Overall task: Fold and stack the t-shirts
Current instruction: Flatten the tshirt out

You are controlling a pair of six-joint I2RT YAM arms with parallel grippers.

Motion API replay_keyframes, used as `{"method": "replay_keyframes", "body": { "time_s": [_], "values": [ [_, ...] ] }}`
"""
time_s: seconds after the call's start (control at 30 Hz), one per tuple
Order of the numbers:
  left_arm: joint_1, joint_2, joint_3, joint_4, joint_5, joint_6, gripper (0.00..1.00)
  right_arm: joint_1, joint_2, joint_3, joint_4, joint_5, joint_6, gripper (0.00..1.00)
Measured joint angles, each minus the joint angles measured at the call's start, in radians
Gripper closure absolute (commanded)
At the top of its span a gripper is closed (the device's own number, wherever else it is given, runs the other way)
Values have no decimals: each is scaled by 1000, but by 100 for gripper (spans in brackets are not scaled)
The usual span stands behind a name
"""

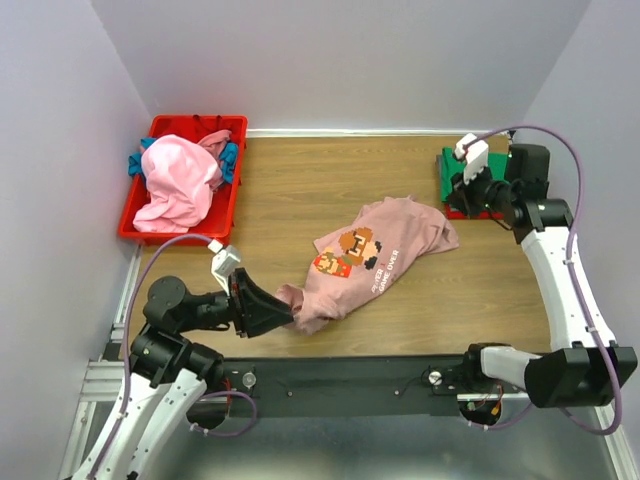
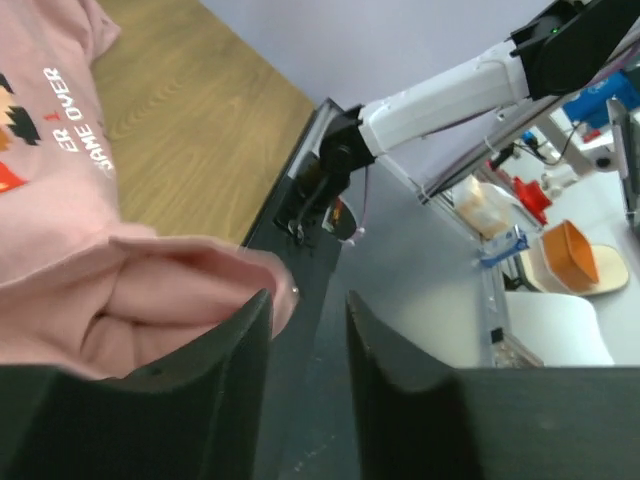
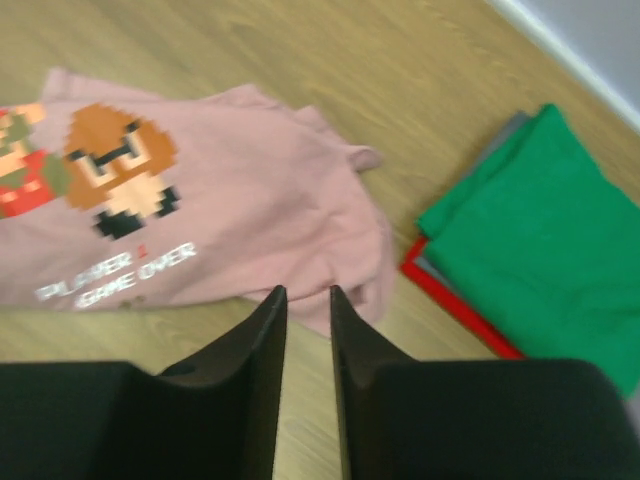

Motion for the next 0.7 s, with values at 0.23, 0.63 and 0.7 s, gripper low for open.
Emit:
{"method": "replay_keyframes", "body": {
  "time_s": [0.23,0.63,0.7],
  "values": [
    [-47,122,80,-101,36,55,31,1,144,-82,-4,-283,32,61],
    [-68,677,244,-12,-438,214,29,17,411,15,10,-302,166,46],
    [-66,834,269,21,-517,229,28,17,410,15,29,-212,197,46]
  ]
}}
